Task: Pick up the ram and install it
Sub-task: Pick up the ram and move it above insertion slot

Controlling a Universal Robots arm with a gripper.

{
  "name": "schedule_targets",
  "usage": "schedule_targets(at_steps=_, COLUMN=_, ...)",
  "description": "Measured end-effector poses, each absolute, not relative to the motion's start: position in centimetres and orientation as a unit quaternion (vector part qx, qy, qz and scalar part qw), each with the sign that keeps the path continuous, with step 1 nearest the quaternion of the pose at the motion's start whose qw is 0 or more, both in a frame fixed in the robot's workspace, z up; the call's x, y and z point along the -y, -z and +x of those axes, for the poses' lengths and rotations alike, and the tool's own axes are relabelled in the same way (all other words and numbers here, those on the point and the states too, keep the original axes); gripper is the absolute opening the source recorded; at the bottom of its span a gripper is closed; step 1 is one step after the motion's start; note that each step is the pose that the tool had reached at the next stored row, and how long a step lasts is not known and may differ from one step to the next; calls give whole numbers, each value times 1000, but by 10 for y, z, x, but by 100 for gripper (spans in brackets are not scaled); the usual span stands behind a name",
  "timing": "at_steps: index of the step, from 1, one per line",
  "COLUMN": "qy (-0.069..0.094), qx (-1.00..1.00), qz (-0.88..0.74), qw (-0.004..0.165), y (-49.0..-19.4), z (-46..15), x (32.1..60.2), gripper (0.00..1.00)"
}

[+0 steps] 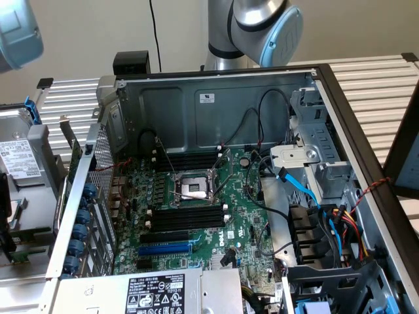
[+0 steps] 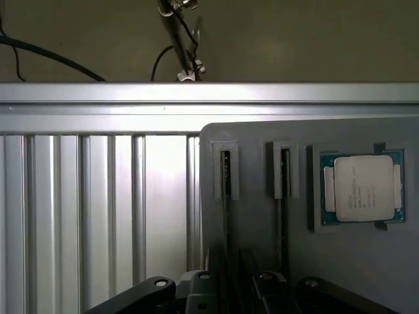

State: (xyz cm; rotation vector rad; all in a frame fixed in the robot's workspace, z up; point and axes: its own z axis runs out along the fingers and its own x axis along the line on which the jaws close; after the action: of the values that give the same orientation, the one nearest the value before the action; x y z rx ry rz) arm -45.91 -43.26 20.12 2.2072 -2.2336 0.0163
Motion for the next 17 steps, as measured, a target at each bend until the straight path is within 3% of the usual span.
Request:
schedule_targets(at_steps=9, qy=-5, qx=711, qz=703, qw=1, y=-201, z=-459, x=433, gripper=26)
schedule_targets(at_steps=11, qy=-5, qx=711, qz=703, qw=1, y=-201, z=-459, x=433, gripper=24)
schedule_targets(at_steps=12, qy=-5, qx=711, qz=703, qw=1, y=-201, z=-459, x=433, gripper=17)
schedule_targets(at_steps=17, qy=-5, qx=711, qz=703, qw=1, y=-201, z=-459, x=433, gripper=17)
